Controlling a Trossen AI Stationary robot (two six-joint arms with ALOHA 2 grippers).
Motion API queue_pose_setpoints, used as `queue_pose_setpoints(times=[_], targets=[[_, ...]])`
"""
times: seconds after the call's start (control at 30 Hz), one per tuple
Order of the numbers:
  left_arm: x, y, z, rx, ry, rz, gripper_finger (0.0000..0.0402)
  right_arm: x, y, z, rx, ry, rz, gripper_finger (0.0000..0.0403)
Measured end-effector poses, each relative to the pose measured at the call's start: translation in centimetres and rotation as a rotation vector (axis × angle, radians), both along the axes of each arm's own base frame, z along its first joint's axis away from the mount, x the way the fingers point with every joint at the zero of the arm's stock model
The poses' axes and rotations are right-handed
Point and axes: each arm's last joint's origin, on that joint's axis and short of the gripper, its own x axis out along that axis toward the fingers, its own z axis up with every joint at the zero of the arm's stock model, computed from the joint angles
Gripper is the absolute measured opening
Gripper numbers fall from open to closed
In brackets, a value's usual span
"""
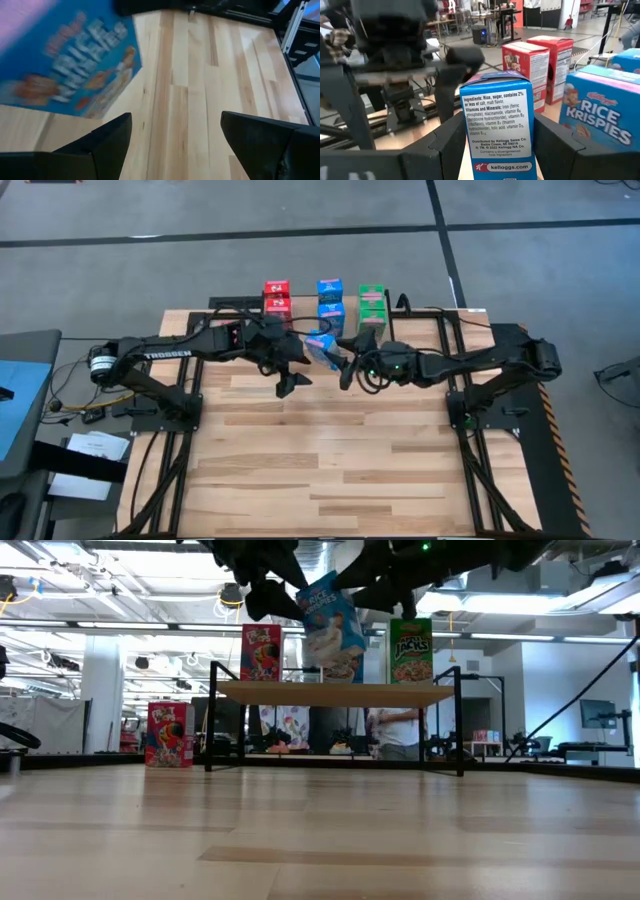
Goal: Stack cereal on shelf
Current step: Put the blue cereal box on the shelf aligned with the other blue cereal box
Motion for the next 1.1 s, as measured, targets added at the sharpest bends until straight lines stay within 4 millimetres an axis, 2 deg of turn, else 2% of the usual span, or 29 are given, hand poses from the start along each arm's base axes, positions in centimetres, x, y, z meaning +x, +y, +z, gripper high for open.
queue_pose_setpoints(times=[0.4, 0.53, 0.63, 0.77, 1.1], targets=[[0.3, 0.1, -1.2, -0.01, -0.064, 0.014, 0.0293, 0.6, -1.2, -0.1, -0.02, -0.074, -0.035, 0.0227], [0.4, 0.1, -1.3, -0.005, -0.069, 0.02, 0.0293, 1.3, -1.2, -1.0, -0.019, -0.062, -0.034, 0.0227], [0.4, 0.1, -1.3, -0.001, -0.072, 0.02, 0.0293, 1.8, -1.3, -1.1, -0.021, -0.075, -0.035, 0.0227], [0.4, 0.1, -1.4, -0.001, -0.066, 0.028, 0.0293, 2.7, -1.5, -1.9, -0.025, -0.038, -0.042, 0.0227], [0.4, 0.1, -1.4, -0.009, -0.065, 0.017, 0.0293, 3.8, -1.8, -2.4, -0.114, 0.024, -0.072, 0.0227]])
